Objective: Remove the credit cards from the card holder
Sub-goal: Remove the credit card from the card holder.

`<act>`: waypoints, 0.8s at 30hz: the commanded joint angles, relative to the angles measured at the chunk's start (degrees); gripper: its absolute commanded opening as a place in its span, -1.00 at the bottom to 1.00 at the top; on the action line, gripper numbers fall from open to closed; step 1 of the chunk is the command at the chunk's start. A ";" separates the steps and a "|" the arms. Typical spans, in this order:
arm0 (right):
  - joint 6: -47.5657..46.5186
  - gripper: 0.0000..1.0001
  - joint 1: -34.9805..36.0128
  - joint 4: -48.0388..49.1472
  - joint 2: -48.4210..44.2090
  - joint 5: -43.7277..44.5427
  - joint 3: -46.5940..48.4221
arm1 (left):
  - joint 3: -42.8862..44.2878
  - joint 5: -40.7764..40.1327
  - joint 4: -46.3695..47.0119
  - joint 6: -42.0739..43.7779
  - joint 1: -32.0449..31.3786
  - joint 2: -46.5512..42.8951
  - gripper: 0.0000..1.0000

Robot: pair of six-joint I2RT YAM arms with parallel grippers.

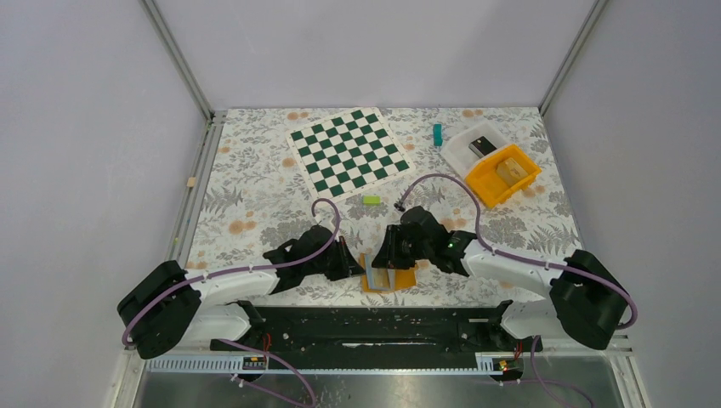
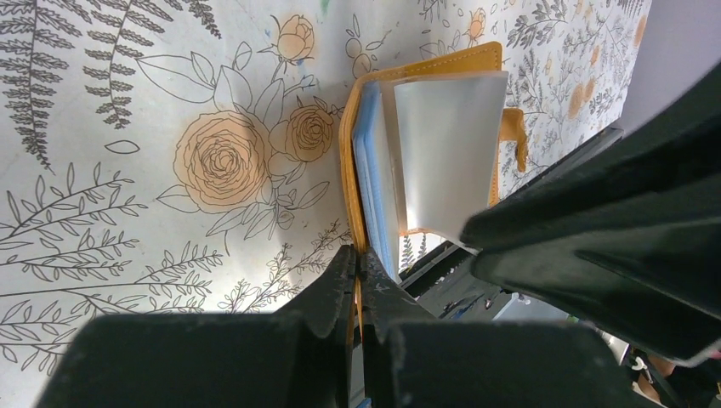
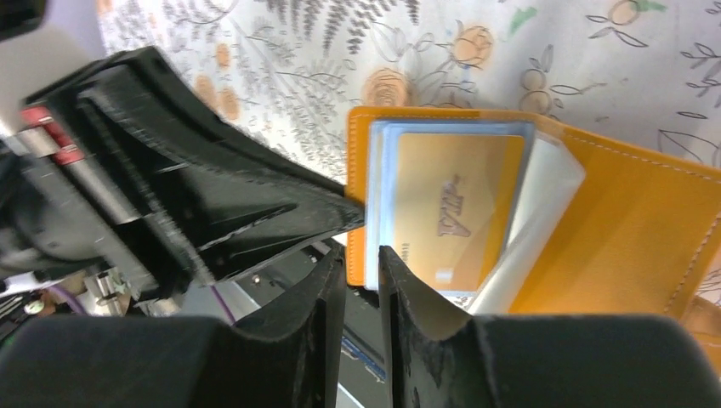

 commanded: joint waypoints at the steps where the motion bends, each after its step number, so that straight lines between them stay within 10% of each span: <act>1: 0.36 -0.42 0.55 0.80 3.66 3.04 0.85 | -0.19 -1.30 0.88 0.49 -0.23 -1.05 -1.00; 8: -2.52 -0.27 0.21 0.80 5.97 5.38 -2.29 | 0.31 -5.40 -5.22 1.24 -0.27 -2.26 -1.00; 15: -3.38 -0.26 0.08 3.44 5.61 4.30 -5.59 | 2.89 -8.60 -13.74 1.75 -0.20 -7.84 -0.53; 24: -2.73 -0.27 -0.58 7.92 5.18 1.01 -7.69 | 3.23 -3.21 -7.26 1.30 -0.17 -9.73 -0.52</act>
